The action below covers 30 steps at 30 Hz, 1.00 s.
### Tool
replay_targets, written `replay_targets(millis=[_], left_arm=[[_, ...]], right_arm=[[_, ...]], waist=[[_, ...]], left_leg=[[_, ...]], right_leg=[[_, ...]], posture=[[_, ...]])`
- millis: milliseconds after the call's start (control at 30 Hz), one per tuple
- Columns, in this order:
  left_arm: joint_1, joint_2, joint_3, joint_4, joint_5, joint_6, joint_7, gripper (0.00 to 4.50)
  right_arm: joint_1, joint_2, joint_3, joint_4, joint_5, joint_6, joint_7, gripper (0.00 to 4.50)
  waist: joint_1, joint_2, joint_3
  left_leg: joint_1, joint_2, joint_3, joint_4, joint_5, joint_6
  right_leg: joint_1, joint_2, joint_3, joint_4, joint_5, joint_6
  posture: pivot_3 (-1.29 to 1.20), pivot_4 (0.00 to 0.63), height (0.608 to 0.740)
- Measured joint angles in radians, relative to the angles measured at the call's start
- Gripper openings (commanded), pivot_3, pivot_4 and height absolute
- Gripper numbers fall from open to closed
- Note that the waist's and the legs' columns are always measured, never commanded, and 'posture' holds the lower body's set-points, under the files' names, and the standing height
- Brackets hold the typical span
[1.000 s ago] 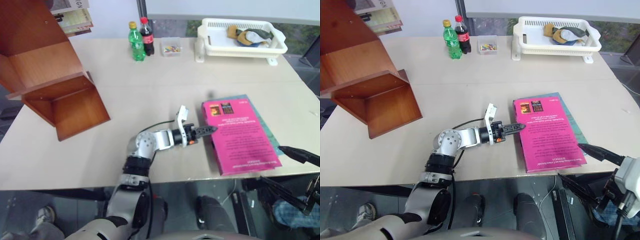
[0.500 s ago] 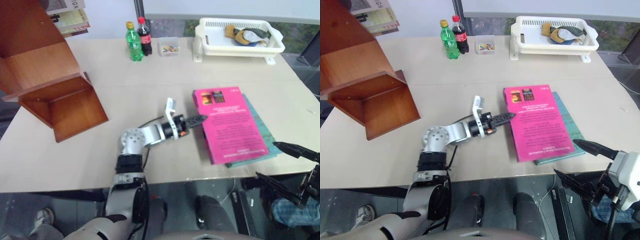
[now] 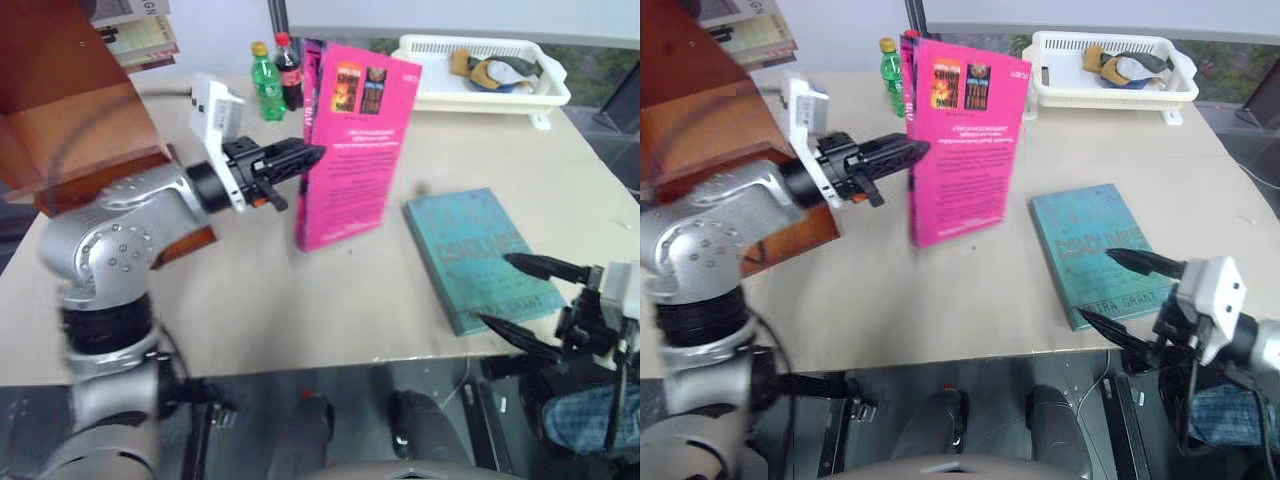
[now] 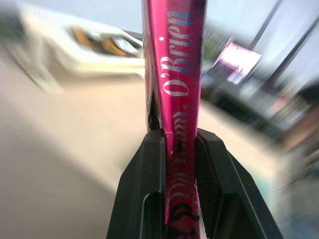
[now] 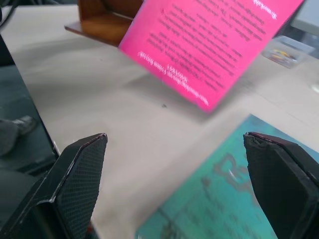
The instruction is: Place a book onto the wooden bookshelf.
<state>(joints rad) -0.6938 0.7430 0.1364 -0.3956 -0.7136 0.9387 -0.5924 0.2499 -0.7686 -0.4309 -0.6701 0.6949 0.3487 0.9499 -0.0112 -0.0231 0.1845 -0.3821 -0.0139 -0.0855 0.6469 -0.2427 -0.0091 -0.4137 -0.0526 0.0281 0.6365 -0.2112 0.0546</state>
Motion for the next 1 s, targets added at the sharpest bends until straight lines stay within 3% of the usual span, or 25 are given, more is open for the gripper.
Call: replay_targets(millis=[200,400,667,1000], left_arm=[[-0.033,0.262,-0.231,-0.071,0.456,-0.299,-0.019,0.83],[-0.176,0.375,-0.306,-0.089,0.725,-0.480,-0.091,0.83],[-0.303,0.503,-0.328,0.061,0.804,-0.453,-0.327,0.83],[-0.641,0.511,-0.397,0.064,0.758,-0.084,-0.640,0.83]], right_arm=[[-0.161,-0.010,0.127,0.119,-0.016,0.008,0.032,4.50],[-0.322,0.030,0.261,0.256,-0.063,-0.033,0.082,4.50],[-0.436,0.097,0.360,0.379,-0.116,-0.085,0.128,4.50],[-0.553,0.164,0.424,0.520,-0.170,-0.161,0.182,4.50]], waist=[[0.004,-0.004,0.003],[-0.001,-0.004,0.003],[-0.007,-0.003,0.005],[-0.011,-0.003,0.007]], left_leg=[[-0.003,0.001,-0.001,0.000,0.000,0.000],[-0.006,0.001,-0.002,-0.001,-0.001,0.001],[-0.013,0.001,-0.002,0.000,-0.001,0.002],[-0.014,0.000,-0.003,0.002,-0.001,0.003]], right_leg=[[0.000,0.000,-0.002,-0.005,0.000,0.001],[-0.001,0.000,-0.003,-0.009,0.003,0.005],[-0.007,0.001,-0.004,-0.008,0.003,0.006],[-0.008,0.001,-0.005,-0.005,0.002,0.007]], posture=[[0.00,0.150,0.740],[0.00,0.150,0.740],[0.00,0.150,0.740],[0.00,0.150,0.740]])
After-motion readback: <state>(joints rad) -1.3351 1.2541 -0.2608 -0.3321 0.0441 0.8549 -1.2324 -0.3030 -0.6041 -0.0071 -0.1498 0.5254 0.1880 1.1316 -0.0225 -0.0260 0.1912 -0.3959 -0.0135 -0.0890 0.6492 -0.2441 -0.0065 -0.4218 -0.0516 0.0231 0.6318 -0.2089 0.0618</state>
